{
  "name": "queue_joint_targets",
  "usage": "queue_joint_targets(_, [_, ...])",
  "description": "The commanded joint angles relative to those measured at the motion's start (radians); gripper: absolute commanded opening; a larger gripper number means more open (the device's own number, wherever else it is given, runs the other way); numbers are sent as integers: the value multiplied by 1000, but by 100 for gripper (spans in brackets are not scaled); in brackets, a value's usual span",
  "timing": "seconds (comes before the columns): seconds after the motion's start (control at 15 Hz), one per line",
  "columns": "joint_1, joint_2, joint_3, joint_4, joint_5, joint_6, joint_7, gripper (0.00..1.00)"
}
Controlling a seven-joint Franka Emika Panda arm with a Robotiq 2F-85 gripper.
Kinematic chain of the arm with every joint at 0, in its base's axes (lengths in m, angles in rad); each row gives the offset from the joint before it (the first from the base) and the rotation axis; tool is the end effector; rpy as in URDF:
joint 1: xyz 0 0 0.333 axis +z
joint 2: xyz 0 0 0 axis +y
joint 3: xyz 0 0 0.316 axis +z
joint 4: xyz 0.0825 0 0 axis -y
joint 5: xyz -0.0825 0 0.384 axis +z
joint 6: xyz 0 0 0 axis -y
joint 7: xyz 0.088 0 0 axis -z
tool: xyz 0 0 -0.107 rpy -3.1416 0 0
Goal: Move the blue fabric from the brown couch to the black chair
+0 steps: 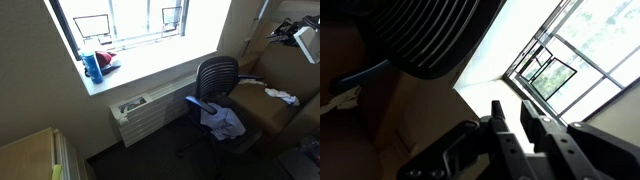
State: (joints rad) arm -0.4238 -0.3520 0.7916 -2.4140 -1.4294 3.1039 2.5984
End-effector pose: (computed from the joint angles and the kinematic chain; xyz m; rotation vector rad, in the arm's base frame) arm 0.4009 0.2591 0.4384 -2.2591 0.8510 -1.1734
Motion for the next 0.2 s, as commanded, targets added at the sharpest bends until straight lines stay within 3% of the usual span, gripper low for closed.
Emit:
queue_joint_targets(0.0, [0,0,0,0,0,0,0,26])
queue_joint_targets(0.13, [0,0,0,0,0,0,0,26])
